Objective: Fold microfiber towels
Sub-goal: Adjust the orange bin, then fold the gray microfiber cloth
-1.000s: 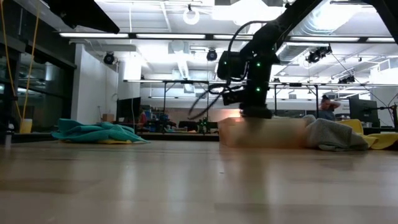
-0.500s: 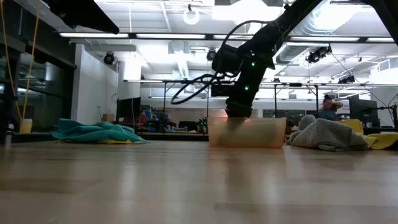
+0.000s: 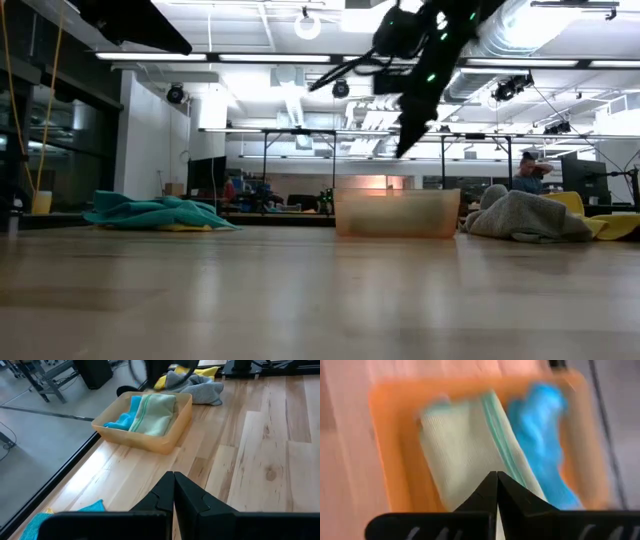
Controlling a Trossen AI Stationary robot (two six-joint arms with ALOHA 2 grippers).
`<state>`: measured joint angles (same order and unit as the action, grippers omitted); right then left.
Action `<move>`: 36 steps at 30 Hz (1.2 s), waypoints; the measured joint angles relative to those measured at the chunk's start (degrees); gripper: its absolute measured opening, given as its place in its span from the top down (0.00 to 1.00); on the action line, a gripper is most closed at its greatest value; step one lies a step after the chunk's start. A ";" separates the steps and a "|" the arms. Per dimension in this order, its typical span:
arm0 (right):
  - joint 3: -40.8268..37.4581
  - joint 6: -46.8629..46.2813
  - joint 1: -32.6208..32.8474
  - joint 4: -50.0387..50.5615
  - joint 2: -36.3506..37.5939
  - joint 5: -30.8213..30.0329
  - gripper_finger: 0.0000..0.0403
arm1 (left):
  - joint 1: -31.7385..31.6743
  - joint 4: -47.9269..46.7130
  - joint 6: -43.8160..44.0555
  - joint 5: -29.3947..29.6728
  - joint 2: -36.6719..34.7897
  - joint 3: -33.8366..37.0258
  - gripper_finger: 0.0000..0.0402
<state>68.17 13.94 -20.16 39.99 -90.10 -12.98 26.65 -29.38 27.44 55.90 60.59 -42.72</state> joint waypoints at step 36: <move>-17.18 -7.45 -4.10 -20.45 5.04 -3.56 1.00 | -0.09 0.06 -0.62 0.22 0.00 0.00 1.00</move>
<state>50.98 6.49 -24.26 19.54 -85.06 -16.54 26.57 -29.32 26.82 56.12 60.58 -42.72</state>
